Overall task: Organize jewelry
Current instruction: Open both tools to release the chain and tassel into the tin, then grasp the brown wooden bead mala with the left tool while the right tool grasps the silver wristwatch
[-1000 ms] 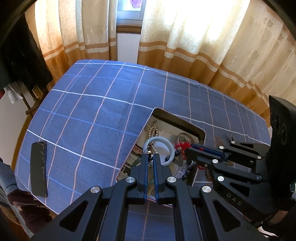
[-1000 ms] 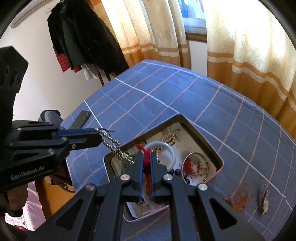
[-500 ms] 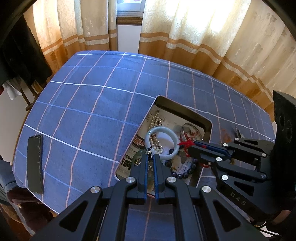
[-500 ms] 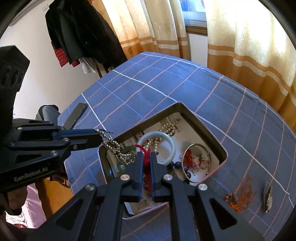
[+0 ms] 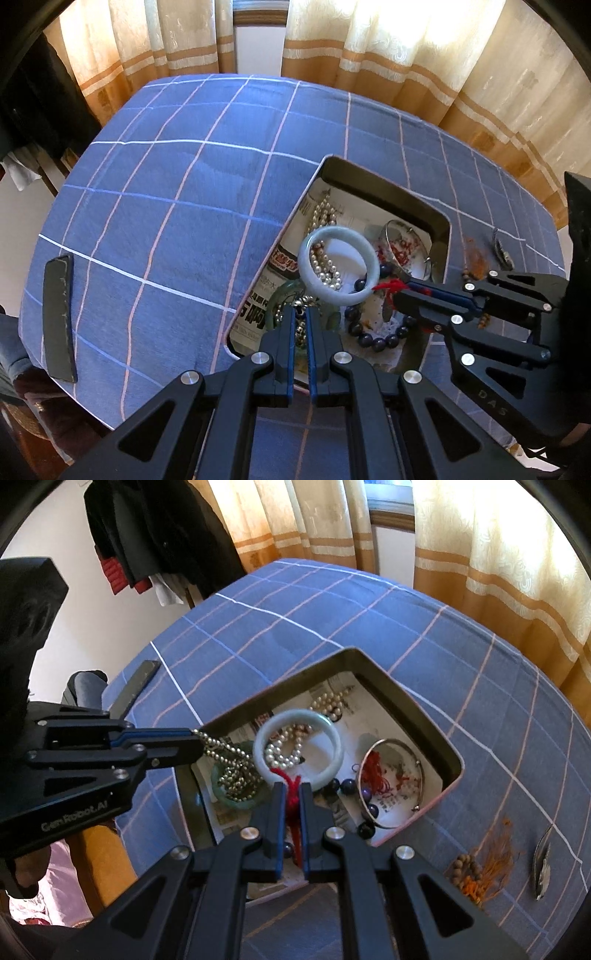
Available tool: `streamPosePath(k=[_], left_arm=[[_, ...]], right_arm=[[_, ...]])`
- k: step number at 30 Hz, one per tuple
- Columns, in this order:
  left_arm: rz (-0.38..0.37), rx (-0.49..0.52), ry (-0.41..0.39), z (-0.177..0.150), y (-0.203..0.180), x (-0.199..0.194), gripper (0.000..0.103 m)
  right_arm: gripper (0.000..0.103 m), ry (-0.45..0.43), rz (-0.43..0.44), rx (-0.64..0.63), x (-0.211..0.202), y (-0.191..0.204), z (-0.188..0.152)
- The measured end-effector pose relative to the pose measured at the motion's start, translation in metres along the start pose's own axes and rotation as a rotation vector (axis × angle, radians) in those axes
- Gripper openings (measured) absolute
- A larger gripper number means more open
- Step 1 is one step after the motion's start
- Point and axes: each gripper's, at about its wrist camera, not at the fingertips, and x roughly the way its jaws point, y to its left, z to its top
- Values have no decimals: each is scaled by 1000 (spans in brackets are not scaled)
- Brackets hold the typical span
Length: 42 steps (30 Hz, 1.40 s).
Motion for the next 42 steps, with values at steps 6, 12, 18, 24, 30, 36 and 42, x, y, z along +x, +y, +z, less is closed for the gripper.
streamPosePath(k=[6,12,18,24,30,36,42], left_arm=[[10,10,27,-4,-3,14,4],[20,26,28,-5,-8,17,4],[19,26,41,-5,-11,19,5],[34,21,51,-8,-11,22,11],[63,-25,21,-10,-6,15,61],[92,-28,30,-12,-5,14,61],[108,-31,30,-14,-5,10,61]], right_arm=[[9,18,-5,-3,5,-2,-3],[10,32,-11,-9,11,-3,-7],[14,44,-22,-10,14,-4,-9],[20,53,-30,-7,16,-5,-12],[56,27,-35,0,8,-5,-14],[59,19,-35,5,4,-5,-15],[62,6,-38,9,-2,-6,-16]])
